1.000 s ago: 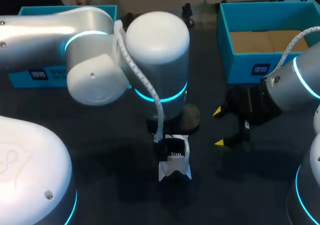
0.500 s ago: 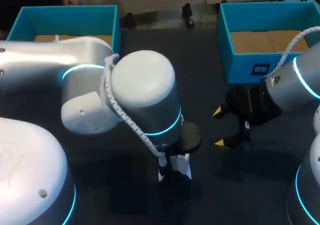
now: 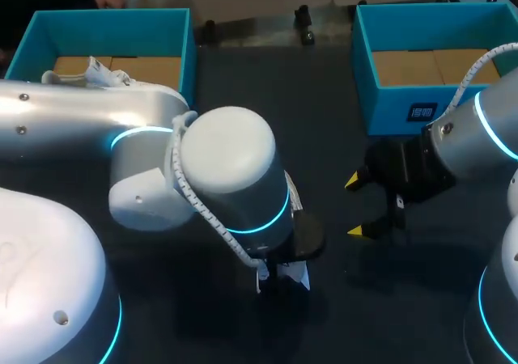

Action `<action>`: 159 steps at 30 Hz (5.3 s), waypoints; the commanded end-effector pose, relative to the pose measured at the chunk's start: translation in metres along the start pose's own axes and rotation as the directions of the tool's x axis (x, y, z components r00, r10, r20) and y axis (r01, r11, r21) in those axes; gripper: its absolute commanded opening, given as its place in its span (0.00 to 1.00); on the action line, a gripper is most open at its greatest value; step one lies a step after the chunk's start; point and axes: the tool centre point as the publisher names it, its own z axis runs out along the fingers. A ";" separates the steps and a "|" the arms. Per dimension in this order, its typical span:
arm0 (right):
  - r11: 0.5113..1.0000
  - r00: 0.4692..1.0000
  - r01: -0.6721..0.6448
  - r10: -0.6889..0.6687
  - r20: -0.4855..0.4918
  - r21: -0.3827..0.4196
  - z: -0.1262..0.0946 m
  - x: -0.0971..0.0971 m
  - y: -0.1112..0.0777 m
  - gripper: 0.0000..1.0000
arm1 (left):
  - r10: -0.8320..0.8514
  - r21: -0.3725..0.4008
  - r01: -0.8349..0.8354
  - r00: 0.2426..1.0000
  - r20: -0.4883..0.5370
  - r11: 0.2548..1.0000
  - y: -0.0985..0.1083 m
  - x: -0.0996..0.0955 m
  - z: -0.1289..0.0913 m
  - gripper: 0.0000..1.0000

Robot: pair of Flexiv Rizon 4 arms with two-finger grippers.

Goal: Take the shoe out of the shoebox, open the shoe tongue, remove and reinsert the insole, then place the shoe into the shoebox

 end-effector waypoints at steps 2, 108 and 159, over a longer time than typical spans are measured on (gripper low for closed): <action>1.000 1.000 0.001 -0.001 0.003 -0.001 0.000 0.002 -0.001 1.00 | 0.007 -0.039 -0.007 1.000 0.000 0.999 -0.011 0.001 0.032 1.00; 1.000 1.000 0.001 -0.001 0.003 -0.001 0.000 0.002 -0.001 1.00 | -0.072 -0.147 0.072 0.997 0.004 0.986 -0.011 -0.027 -0.136 0.00; 1.000 1.000 0.001 -0.001 0.003 -0.001 0.000 0.002 -0.001 1.00 | -0.005 -0.176 -0.001 0.999 -0.033 0.984 0.172 -0.218 -0.190 0.00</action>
